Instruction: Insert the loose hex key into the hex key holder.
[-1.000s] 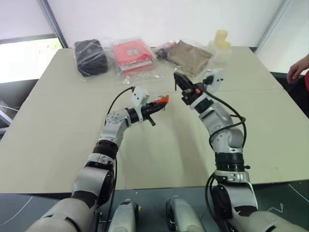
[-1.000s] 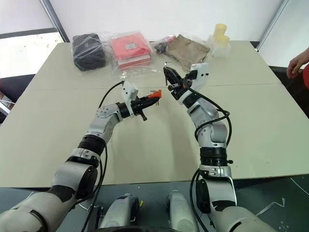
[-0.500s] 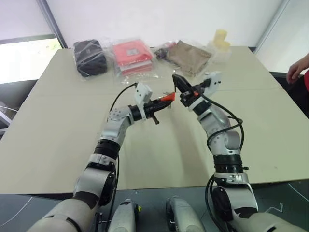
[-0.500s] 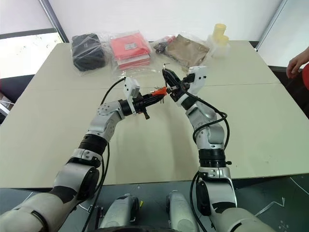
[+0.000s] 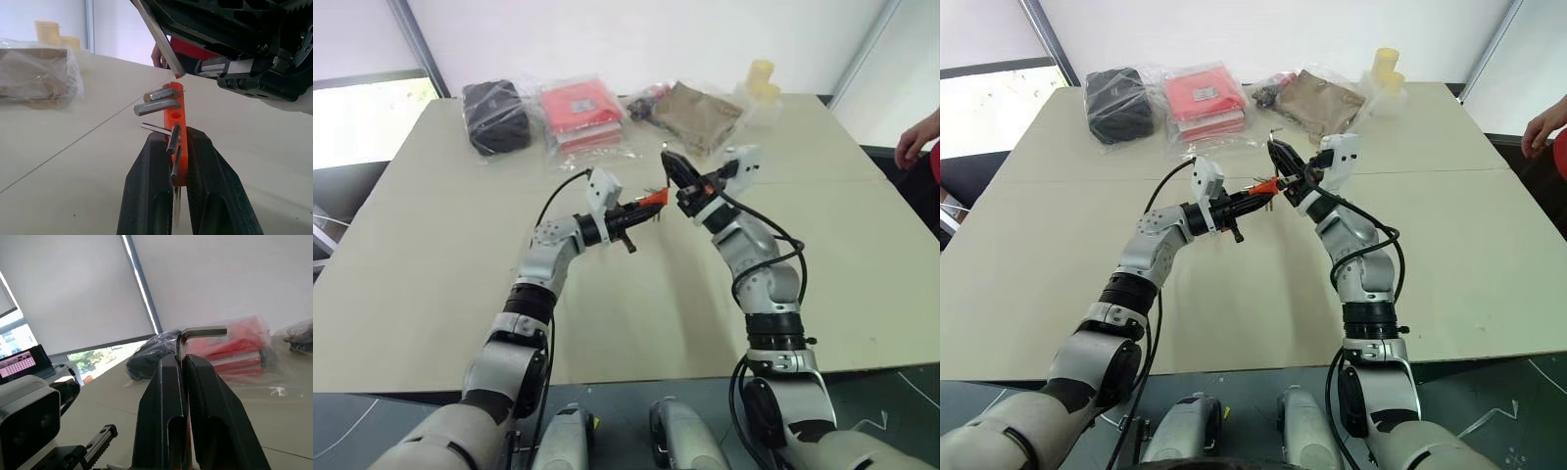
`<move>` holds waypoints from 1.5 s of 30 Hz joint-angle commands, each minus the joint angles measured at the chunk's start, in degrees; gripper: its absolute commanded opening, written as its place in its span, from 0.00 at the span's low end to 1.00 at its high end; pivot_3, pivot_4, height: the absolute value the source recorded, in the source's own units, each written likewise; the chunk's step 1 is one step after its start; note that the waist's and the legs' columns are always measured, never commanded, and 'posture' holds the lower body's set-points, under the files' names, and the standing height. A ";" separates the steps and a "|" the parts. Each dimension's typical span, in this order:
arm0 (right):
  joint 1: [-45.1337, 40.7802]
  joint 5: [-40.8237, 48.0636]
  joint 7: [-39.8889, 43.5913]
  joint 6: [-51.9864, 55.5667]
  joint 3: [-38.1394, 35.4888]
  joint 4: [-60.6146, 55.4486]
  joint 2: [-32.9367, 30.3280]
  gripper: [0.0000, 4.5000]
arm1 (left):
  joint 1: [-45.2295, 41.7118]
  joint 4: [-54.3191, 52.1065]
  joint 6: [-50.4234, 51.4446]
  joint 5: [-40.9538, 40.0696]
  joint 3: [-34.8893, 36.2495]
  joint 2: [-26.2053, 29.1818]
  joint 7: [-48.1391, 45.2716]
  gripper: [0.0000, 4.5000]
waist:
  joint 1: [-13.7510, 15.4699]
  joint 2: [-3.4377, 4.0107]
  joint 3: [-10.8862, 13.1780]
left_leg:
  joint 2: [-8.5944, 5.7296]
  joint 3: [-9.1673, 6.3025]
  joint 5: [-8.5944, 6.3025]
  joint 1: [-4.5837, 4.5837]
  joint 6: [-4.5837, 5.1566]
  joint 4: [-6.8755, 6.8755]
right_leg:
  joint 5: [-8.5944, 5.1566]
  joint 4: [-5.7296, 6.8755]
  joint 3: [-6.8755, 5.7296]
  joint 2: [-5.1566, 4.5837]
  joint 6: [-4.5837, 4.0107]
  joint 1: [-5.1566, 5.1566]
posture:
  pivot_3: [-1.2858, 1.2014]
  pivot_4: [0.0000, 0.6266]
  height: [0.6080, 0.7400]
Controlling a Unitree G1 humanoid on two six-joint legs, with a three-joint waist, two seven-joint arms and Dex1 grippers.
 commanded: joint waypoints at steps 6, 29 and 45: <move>-0.46 0.32 -0.04 -1.25 0.37 -1.71 0.02 0.01 | -0.58 -1.37 -1.37 -0.14 0.09 -0.66 -0.17 0.00 | -0.01 0.00 0.00 | 0.00 0.00 0.00 0.00 0.00 0.00 | 0.00 0.00 0.00 0.00 0.00 0.00 | 0.52 0.24 1.00; 0.66 -0.94 -0.02 -4.52 0.32 2.07 -0.57 0.01 | 0.92 -7.68 6.18 -5.41 1.96 -0.92 -1.32 0.00 | -0.02 0.01 0.01 | 0.00 0.00 0.00 0.00 0.00 0.00 | 0.00 -0.01 0.00 0.00 0.00 0.00 | 0.52 0.24 1.00; -0.88 -0.02 -0.62 -5.11 -0.36 1.87 -0.14 0.01 | 2.08 -7.39 5.23 -4.90 1.79 -0.30 0.01 0.00 | -0.02 0.01 0.01 | 0.00 0.00 0.00 0.00 0.00 0.00 | 0.00 -0.01 0.00 0.00 0.00 0.00 | 0.52 0.24 1.00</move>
